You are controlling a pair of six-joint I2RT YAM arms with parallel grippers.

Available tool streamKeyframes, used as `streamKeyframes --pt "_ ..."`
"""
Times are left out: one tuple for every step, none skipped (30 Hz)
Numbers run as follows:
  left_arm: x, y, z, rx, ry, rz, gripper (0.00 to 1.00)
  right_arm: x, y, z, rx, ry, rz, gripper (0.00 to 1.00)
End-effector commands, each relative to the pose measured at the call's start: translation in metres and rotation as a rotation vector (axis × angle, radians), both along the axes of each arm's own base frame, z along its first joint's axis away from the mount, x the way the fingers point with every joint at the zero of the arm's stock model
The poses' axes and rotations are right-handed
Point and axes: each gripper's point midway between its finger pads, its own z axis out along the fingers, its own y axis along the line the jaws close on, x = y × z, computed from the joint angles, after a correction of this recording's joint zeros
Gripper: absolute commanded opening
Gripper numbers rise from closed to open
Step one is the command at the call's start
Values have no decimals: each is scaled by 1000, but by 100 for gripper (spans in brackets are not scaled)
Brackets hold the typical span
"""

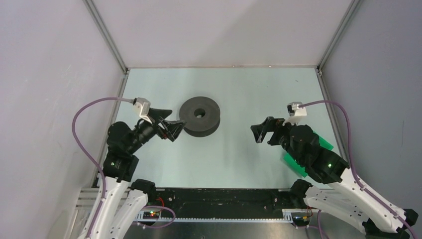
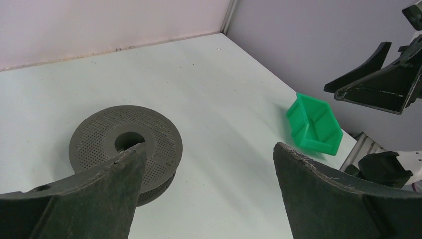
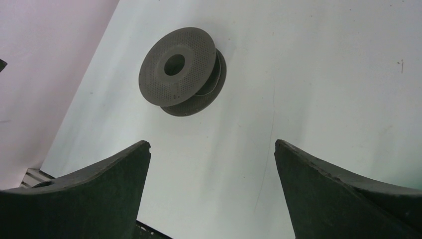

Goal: Wrap the cables

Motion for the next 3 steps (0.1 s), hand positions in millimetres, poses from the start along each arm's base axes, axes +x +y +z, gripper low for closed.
streamKeyframes --pt "-2 0 1 15 -32 -11 100 -2 1 26 80 -39 -1 99" --pt "-2 1 1 15 -32 -8 100 -2 1 26 82 -38 -1 99" --pt "-2 2 2 14 -34 -4 100 -2 1 25 79 -37 -2 100"
